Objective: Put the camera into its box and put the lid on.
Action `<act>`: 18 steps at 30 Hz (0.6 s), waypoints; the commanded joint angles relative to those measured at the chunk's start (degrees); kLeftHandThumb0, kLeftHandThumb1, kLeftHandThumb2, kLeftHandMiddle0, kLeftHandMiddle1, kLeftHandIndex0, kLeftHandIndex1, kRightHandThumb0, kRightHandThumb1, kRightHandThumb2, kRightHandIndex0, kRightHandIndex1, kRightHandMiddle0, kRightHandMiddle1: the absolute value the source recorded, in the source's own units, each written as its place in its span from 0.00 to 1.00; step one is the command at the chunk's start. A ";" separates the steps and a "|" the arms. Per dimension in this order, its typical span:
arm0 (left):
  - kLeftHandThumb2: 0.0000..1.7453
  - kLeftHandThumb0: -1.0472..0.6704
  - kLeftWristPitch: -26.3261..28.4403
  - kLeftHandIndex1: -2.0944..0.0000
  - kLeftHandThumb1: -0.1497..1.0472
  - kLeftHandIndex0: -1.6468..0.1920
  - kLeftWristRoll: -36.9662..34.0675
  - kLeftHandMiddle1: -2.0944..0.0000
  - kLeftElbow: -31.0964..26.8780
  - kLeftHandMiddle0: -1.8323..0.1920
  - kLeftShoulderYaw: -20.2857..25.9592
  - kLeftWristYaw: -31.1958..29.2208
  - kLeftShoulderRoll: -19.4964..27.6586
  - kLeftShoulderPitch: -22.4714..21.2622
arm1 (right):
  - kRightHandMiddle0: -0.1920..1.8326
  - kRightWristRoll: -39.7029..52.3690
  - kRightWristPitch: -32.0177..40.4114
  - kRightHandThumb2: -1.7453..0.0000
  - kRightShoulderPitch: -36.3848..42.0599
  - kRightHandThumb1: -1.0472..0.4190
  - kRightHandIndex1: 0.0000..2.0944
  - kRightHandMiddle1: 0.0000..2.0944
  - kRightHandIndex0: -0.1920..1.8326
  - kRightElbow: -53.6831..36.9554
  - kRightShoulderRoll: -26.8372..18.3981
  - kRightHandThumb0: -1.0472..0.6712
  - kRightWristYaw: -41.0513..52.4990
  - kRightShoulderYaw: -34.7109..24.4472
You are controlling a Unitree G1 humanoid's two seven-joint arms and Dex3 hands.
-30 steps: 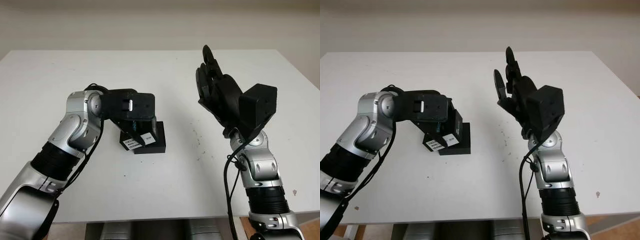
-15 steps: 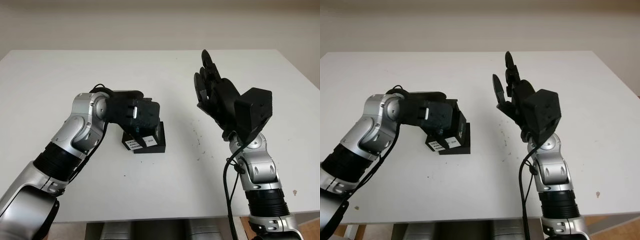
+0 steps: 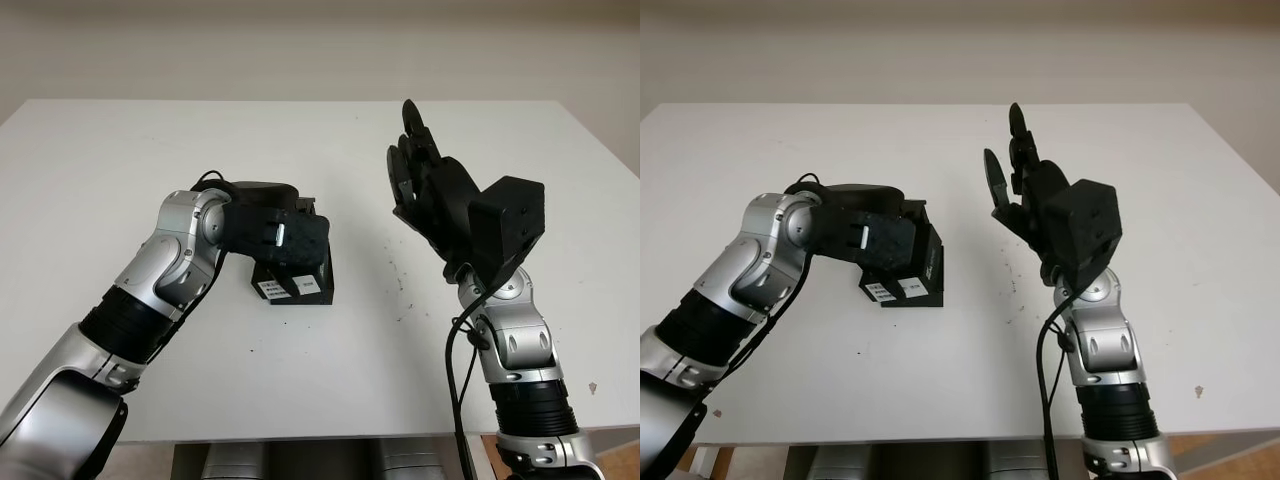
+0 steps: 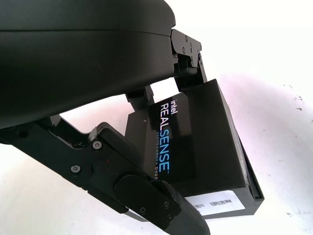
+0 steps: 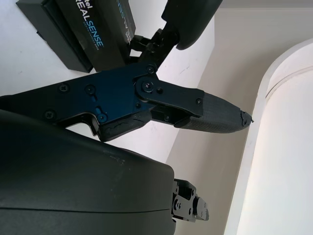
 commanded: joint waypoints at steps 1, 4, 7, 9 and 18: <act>0.10 0.43 1.00 0.07 1.00 0.72 -0.23 0.05 0.21 0.49 -1.21 -1.59 -1.51 -1.66 | 0.00 0.07 -0.21 0.63 0.14 0.00 0.02 0.00 0.00 -1.18 0.55 0.14 -0.58 -0.14; 0.10 0.44 3.64 0.08 1.00 0.70 0.13 0.07 0.51 0.51 -1.64 -3.54 -2.12 -2.20 | 0.01 0.09 0.05 0.64 0.23 0.00 0.02 0.01 0.01 -1.51 1.06 0.14 -1.18 0.04; 0.09 0.44 5.45 0.06 1.00 0.67 -0.17 0.05 1.40 0.51 -1.52 -4.08 -2.50 -2.43 | 0.01 -0.61 0.28 0.63 0.22 0.00 0.02 0.01 0.01 -1.71 1.04 0.13 -1.39 0.61; 0.09 0.44 6.15 0.04 1.00 0.66 -0.41 0.04 2.26 0.51 -1.57 -4.19 -2.65 -2.64 | 0.01 -0.67 0.17 0.63 0.23 0.00 0.03 0.02 0.01 -1.72 1.33 0.14 -1.45 0.73; 0.09 0.43 6.25 0.03 1.00 0.74 0.30 0.03 3.80 0.53 -3.24 -5.16 -2.21 -3.76 | 0.01 -1.44 1.01 0.63 0.29 0.00 0.02 0.02 0.01 -1.54 2.17 0.11 -2.66 1.68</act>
